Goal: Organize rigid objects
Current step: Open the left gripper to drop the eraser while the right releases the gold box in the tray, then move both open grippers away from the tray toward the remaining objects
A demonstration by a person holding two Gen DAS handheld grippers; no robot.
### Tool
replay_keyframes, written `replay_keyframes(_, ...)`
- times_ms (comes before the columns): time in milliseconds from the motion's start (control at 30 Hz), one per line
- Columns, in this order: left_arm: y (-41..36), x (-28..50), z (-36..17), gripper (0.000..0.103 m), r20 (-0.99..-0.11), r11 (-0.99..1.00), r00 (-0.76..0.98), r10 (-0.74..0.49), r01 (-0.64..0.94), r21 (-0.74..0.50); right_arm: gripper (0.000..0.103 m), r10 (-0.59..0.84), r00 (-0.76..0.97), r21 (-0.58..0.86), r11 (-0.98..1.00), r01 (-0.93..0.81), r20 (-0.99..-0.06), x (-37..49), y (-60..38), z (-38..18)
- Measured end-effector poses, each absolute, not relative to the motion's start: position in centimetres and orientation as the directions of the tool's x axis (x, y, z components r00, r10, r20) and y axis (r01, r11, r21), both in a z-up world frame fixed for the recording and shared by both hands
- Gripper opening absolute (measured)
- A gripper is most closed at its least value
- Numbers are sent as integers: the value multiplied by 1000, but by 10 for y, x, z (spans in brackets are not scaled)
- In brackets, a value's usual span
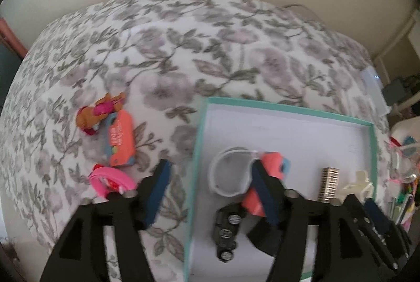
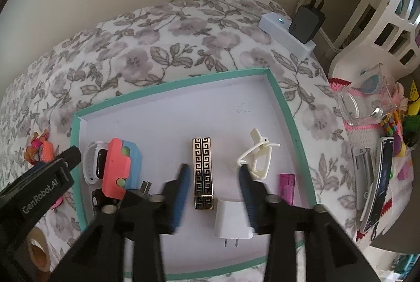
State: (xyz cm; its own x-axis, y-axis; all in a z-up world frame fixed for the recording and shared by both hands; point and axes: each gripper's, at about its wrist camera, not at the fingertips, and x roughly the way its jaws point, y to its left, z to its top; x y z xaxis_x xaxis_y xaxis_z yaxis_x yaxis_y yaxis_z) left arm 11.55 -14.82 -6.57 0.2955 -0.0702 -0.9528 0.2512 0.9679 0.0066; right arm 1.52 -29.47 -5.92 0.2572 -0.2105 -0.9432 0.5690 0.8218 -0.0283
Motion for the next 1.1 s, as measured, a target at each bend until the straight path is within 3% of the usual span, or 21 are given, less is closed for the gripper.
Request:
replay_keyframes(100,-136,120,-69,78,-955,976,294,-37,215,28,51,-218,261,-35,826,563,-940,17,-293,-58)
replay_keyframes(167,-128,123,-70,83,-956,980,293,-25,194,34,65,-227,266,-42,828,560,-937,18,-291,-57)
replay_keyframes(233,-122,125,-71,84,-956,983,293,-13,179,42,68,-232,271,-46,831,555,-934,20,-289,-57)
replay_keyframes(333,-111,128,-72,96,-957,987,291,0,152,46,77,-238,277,-50,835,548,-931,22,-287,-56)
replay_keyframes(567,-86,136,-72,97,-959,993,282,8,112,41,96,-237,294,-47,845,533,-926,25,-279,-56)
replay_keyframes(1100,24,165,-70,97,-959,993,264,102,-82,83,99,-138,391,26,922,387,-910,61,-203,-44)
